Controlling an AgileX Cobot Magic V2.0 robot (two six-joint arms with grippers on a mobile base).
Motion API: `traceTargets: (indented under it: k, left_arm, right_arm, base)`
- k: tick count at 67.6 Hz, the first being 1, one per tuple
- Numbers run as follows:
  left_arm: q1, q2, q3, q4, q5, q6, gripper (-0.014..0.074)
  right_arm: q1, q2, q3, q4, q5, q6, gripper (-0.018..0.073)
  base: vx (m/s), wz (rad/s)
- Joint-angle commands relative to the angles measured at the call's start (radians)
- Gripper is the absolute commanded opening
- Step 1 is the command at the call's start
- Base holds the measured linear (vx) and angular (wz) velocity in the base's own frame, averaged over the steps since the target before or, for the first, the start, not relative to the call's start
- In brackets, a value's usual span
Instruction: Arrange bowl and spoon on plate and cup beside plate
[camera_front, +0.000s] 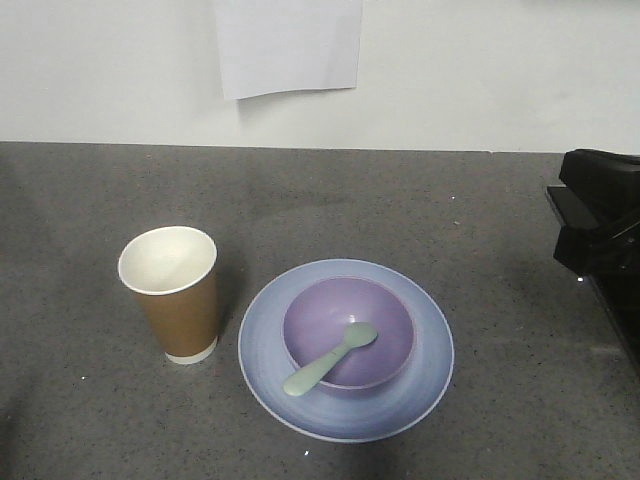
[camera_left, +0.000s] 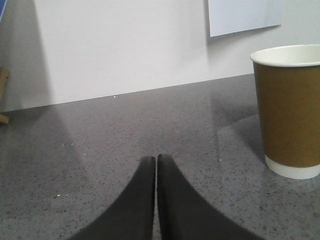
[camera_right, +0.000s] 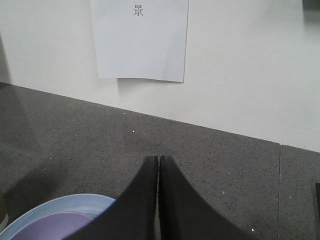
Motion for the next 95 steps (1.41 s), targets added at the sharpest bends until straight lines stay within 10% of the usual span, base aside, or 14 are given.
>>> traceTargets:
  k: [1,9,95]
  left_arm:
    - [0.001,-0.006,-0.007,0.146,-0.071,-0.167,-0.0008]
    - [0.001,-0.006,-0.007,0.237,-0.073,-0.292,-0.0008]
    - [0.001,-0.005,-0.008,0.228,-0.070,-0.288,-0.0008]
  right_arm:
    - [-0.005,-0.002,-0.027,0.000,-0.075,0.002,-0.0003]
    - [-0.005,-0.002,-0.027,0.000,-0.075,0.002,-0.0003]
    - [-0.004,-0.079,0.057,-0.100,-0.074,-0.070,-0.0003]
  base:
    - [0.00,0.00]
    - [0.00,0.00]
    - [0.00,0.00]
